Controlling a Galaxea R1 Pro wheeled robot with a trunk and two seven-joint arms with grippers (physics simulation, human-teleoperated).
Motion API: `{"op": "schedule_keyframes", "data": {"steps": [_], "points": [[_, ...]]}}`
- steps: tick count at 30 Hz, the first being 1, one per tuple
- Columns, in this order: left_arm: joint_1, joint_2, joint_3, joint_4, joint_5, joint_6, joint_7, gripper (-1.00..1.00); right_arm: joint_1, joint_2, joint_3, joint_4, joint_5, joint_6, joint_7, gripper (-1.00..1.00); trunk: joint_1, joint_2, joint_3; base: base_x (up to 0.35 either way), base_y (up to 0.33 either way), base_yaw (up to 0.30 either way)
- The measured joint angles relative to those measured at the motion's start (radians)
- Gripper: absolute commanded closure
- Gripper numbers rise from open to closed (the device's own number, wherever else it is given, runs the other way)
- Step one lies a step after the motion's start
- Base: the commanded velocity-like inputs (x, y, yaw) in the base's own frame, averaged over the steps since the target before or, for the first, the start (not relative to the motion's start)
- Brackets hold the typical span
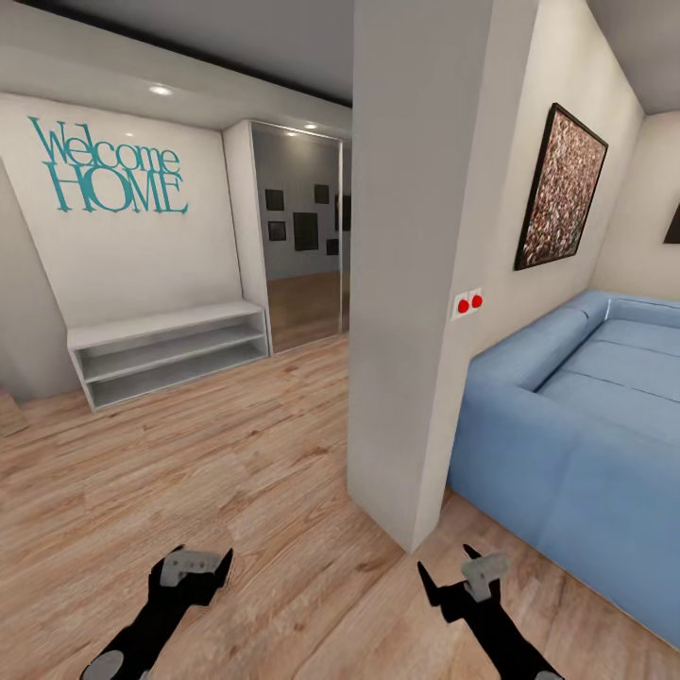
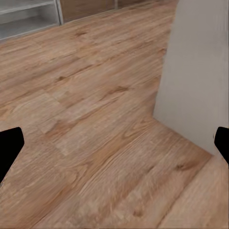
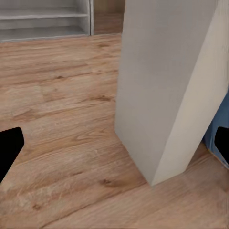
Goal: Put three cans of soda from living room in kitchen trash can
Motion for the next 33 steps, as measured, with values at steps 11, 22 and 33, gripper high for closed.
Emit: {"op": "schedule_keyframes", "data": {"steps": [11, 22, 33], "points": [[0.002, -0.001, 0.225, 0.062, -0.005, -0.175, -0.211, -1.00, 0.174, -0.010, -0.082, -0.052, -0.001, -0.066, 0.010, -1.00, 0.000, 0.000, 0.000, 0.000, 0.000, 0.000], [0.074, 0.002, 0.247, 0.008, 0.022, -0.235, -0.316, -1.00, 0.188, -0.079, -0.353, -0.039, -0.017, -0.142, 0.229, -1.00, 0.000, 0.000, 0.000, 0.000, 0.000, 0.000], [0.080, 0.000, 0.247, 0.045, 0.021, -0.239, -0.328, -1.00, 0.186, -0.071, -0.411, -0.037, -0.015, -0.145, 0.286, -1.00, 0.000, 0.000, 0.000, 0.000, 0.000, 0.000]]}}
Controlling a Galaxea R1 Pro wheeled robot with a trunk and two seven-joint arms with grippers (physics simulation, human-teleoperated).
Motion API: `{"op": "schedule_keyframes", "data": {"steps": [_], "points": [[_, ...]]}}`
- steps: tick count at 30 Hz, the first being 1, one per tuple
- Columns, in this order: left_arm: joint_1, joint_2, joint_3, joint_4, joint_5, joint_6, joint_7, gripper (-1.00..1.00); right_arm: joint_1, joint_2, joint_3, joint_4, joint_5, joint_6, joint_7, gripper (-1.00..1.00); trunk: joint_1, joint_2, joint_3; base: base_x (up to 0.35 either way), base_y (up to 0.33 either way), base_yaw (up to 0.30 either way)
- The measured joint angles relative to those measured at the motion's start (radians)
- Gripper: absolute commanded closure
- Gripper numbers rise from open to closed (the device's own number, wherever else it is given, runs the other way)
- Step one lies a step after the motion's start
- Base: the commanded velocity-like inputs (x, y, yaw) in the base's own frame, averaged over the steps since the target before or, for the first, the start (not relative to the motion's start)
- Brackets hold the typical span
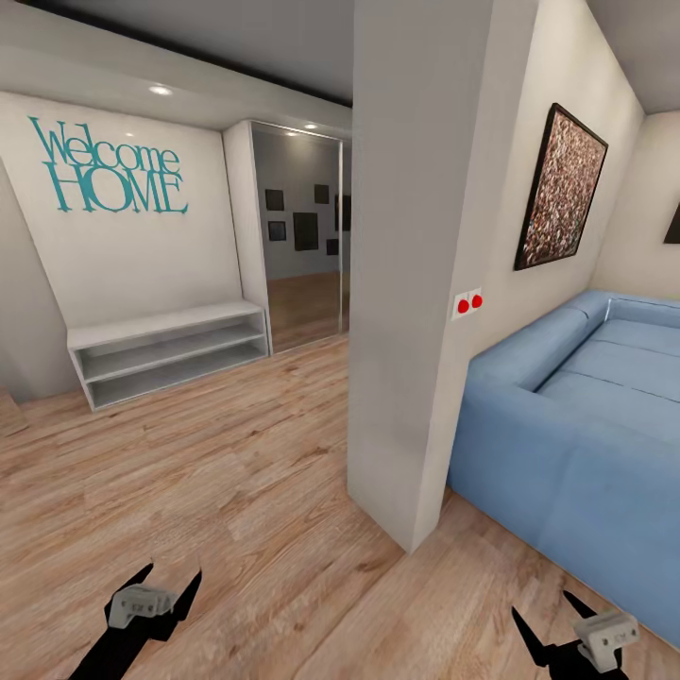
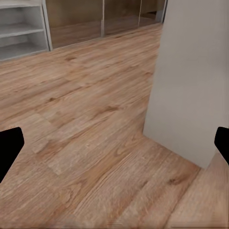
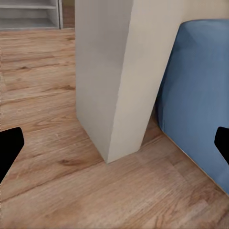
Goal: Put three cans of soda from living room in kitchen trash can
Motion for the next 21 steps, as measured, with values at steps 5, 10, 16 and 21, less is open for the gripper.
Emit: {"op": "schedule_keyframes", "data": {"steps": [5, 10, 16, 21], "points": [[-0.001, -0.001, 0.000, 0.031, -0.004, 0.000, 0.000, -1.00, -0.001, 0.011, 0.002, 0.000, 0.005, 0.004, 0.001, -1.00, 0.000, 0.000, 0.000, 0.000, 0.000, 0.000], [-0.001, -0.001, 0.000, 0.049, -0.005, 0.000, 0.000, -1.00, -0.001, 0.022, 0.002, 0.000, 0.009, 0.005, 0.002, -1.00, 0.000, 0.000, 0.000, 0.000, 0.000, 0.000], [-0.002, -0.002, 0.000, 0.060, -0.005, 0.000, 0.001, -1.00, -0.002, 0.042, 0.007, 0.002, 0.010, 0.005, 0.004, -1.00, 0.000, 0.000, 0.000, 0.000, 0.000, 0.000], [-0.002, -0.001, 0.000, 0.061, -0.007, 0.000, 0.001, -1.00, -0.003, 0.056, 0.012, 0.006, 0.012, 0.004, 0.006, -1.00, 0.000, 0.000, 0.000, 0.000, 0.000, 0.000]]}}
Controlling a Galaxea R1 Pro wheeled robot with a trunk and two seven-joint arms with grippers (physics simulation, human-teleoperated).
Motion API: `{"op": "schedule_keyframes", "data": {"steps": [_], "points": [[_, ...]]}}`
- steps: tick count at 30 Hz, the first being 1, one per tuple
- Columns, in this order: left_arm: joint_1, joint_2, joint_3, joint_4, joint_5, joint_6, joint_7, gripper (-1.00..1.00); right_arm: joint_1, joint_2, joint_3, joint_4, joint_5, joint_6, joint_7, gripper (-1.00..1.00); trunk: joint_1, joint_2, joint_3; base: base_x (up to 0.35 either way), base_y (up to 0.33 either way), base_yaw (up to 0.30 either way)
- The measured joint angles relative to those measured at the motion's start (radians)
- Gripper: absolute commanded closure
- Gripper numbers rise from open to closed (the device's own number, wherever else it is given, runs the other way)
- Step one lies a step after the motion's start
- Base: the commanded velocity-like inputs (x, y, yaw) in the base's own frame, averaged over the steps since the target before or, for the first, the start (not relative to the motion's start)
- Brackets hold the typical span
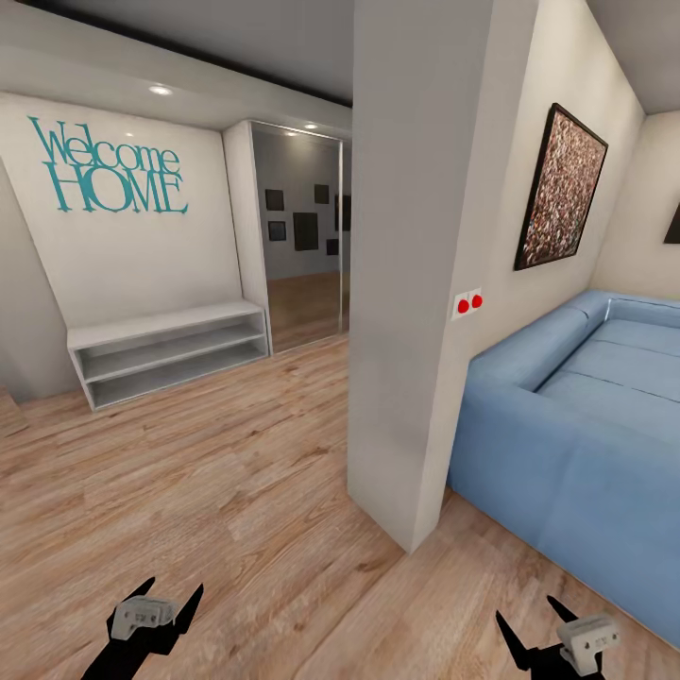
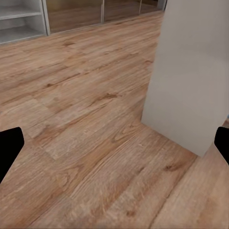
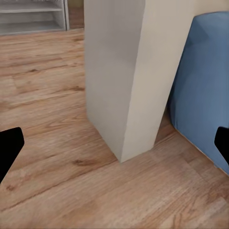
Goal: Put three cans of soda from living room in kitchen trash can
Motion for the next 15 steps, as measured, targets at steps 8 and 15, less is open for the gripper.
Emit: {"op": "schedule_keyframes", "data": {"steps": [8, 15], "points": [[0.000, -0.001, 0.000, 0.000, 0.000, 0.000, 0.001, -1.00, 0.000, 0.001, 0.003, 0.002, 0.000, 0.000, -0.001, -1.00, 0.000, 0.000, 0.000, 0.000, 0.000, 0.000], [0.000, -0.001, 0.000, 0.001, -0.001, 0.000, 0.001, -1.00, 0.000, 0.001, 0.004, 0.002, 0.000, 0.000, 0.000, -1.00, 0.000, 0.000, 0.000, 0.000, 0.000, 0.000]]}}
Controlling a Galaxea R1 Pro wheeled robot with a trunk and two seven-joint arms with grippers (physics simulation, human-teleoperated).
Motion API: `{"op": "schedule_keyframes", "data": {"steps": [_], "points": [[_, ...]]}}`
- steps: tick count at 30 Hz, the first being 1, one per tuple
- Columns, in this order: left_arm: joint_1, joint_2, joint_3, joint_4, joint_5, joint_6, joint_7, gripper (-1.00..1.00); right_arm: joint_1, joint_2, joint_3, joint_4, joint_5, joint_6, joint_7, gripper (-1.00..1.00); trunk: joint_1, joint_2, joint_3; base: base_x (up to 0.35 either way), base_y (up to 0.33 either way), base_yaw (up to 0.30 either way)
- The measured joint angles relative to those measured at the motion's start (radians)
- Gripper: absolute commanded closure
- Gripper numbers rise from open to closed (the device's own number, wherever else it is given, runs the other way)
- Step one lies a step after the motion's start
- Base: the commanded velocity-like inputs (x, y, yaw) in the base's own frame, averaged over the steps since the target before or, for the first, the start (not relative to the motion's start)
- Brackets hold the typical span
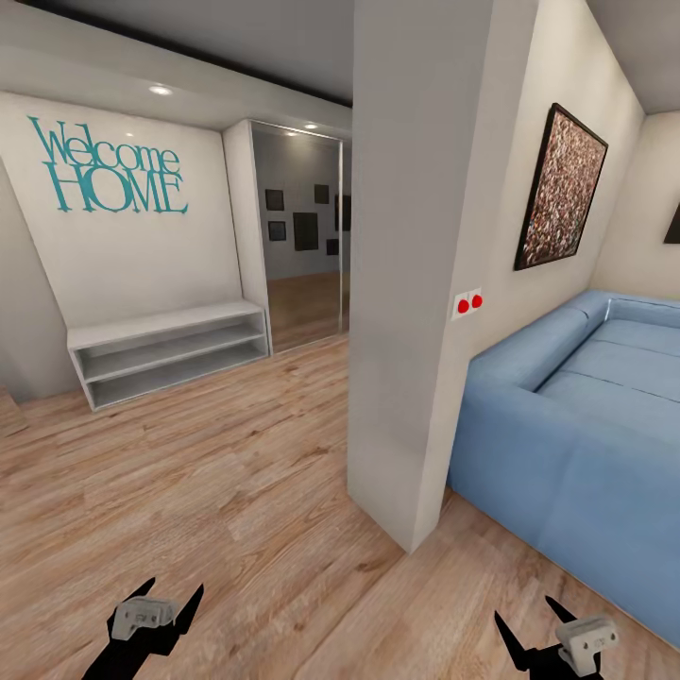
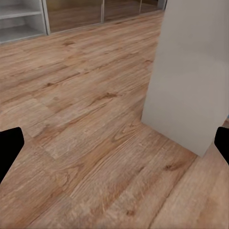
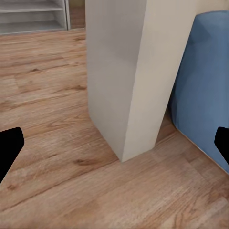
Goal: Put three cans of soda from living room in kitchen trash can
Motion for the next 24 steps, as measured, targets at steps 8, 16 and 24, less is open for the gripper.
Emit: {"op": "schedule_keyframes", "data": {"steps": [8, 16, 24], "points": [[0.000, -0.001, -0.001, 0.025, 0.002, 0.000, -0.001, -1.00, 0.000, 0.001, 0.002, 0.000, -0.004, 0.001, -0.001, -1.00, 0.000, 0.000, 0.000, 0.000, 0.000, -0.029], [0.000, -0.001, -0.001, 0.032, 0.002, 0.000, -0.001, -1.00, 0.000, 0.001, 0.004, 0.000, -0.010, 0.002, -0.001, -1.00, 0.000, 0.000, 0.000, 0.000, 0.000, -0.175], [0.000, -0.003, -0.001, 0.034, 0.002, 0.000, -0.001, -1.00, 0.000, 0.001, 0.004, 0.000, -0.012, 0.002, -0.002, -1.00, 0.000, 0.000, 0.000, 0.000, 0.000, -0.238]]}}
